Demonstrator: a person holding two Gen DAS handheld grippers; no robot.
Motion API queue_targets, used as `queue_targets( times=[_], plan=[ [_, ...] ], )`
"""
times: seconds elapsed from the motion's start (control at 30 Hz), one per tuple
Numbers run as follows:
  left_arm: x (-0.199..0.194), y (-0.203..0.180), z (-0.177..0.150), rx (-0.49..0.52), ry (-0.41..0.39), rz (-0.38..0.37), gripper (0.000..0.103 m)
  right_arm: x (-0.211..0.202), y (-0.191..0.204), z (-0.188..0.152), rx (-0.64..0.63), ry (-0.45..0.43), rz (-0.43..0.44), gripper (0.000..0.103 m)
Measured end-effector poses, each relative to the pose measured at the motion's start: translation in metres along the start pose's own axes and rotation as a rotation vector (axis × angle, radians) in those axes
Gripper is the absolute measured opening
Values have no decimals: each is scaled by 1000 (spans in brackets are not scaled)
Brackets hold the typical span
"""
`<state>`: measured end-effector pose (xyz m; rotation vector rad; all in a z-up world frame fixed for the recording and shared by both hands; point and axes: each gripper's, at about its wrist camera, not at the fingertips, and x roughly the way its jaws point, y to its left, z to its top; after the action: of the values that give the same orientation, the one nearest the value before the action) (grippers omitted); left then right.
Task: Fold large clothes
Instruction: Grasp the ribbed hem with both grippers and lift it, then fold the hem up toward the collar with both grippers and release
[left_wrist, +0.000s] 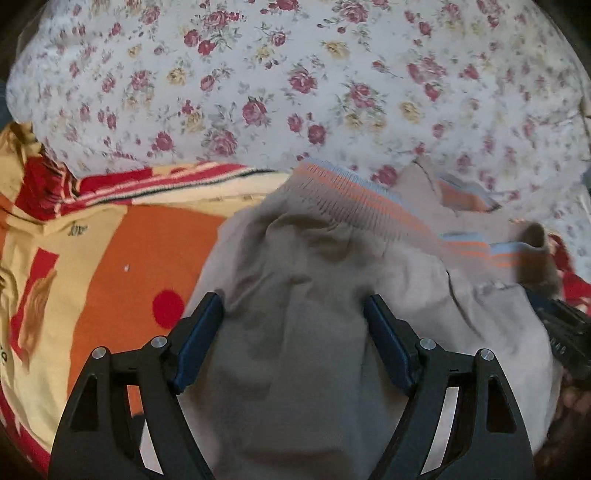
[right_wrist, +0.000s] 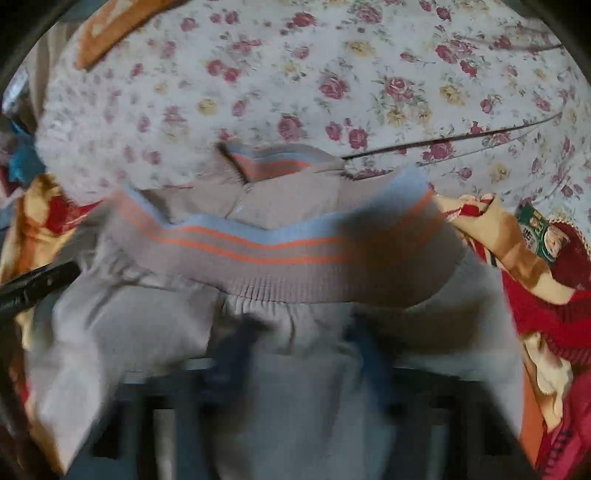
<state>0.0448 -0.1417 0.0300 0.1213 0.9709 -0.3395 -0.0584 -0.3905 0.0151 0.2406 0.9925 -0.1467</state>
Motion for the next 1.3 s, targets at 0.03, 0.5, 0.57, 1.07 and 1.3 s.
queue_targets(
  times=[0.03, 0.5, 0.57, 1.07, 1.3],
  plan=[
    [3, -1, 3, -3, -10, 10, 80, 4, -3, 2, 16, -12, -19, 19],
    [30, 5, 39, -48, -5, 28, 80, -12, -59, 18, 228, -67, -13, 45],
    [11, 11, 39, -63, -14, -30, 80, -34, -62, 13, 208, -105, -30, 72],
    [46, -42, 25, 142, -64, 58, 80, -12, -106, 8, 267, -91, -221, 17],
    [37, -44, 11, 155, -88, 73, 80, -23, -109, 6, 278, -64, -213, 46]
  ],
)
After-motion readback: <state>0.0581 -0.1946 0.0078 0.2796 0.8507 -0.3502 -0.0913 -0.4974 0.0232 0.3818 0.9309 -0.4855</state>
